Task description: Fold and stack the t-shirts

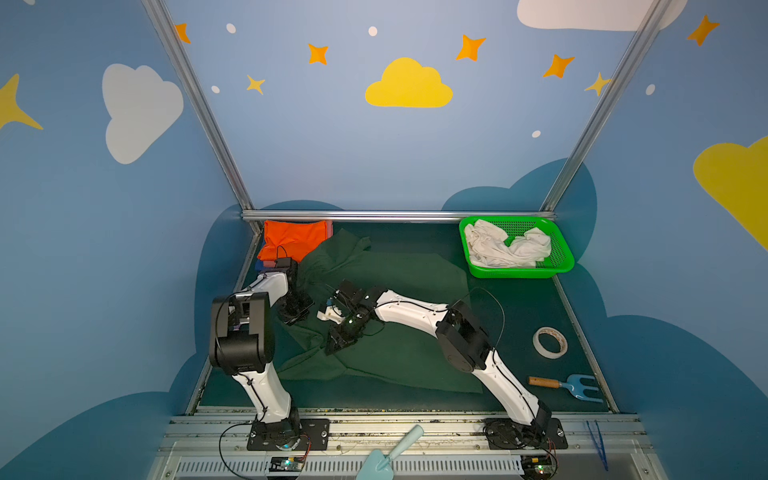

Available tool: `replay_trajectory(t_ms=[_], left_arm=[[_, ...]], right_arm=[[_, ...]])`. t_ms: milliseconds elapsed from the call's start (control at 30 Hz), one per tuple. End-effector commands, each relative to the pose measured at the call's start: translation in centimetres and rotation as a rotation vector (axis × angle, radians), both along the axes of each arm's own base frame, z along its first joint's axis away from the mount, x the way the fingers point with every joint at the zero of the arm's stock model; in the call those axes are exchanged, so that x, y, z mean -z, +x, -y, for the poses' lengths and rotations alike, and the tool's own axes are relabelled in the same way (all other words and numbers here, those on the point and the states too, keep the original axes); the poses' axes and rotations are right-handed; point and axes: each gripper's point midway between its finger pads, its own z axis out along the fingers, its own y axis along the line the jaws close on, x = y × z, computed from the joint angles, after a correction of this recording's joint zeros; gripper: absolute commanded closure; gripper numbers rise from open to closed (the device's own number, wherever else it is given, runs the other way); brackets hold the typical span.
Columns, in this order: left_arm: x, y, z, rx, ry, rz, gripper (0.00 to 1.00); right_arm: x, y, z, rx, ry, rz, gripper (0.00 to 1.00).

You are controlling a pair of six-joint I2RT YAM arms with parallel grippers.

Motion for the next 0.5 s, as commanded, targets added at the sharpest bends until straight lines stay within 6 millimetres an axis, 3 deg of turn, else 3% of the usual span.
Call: replay_trajectory(t_ms=[0,200,467], left_arm=[[1.5,-0.7,-1.2,-0.031,0.035,-0.047,0.95],[1.9,-0.8,-1.6,-0.039,0.044,-0.06,0.95],[2.7,-1.1,-2.7,-0.077,0.06,-0.094,0.95]], right_arm=[[-0.1,-0.5,-0.7,-0.019,0.019,-0.009,0.72],[-0.3,-1.0,-0.4,-0.033,0.018,-0.014,1.0],[-2.7,-2.2,0.8,-0.052,0.064,0.02,1.0]])
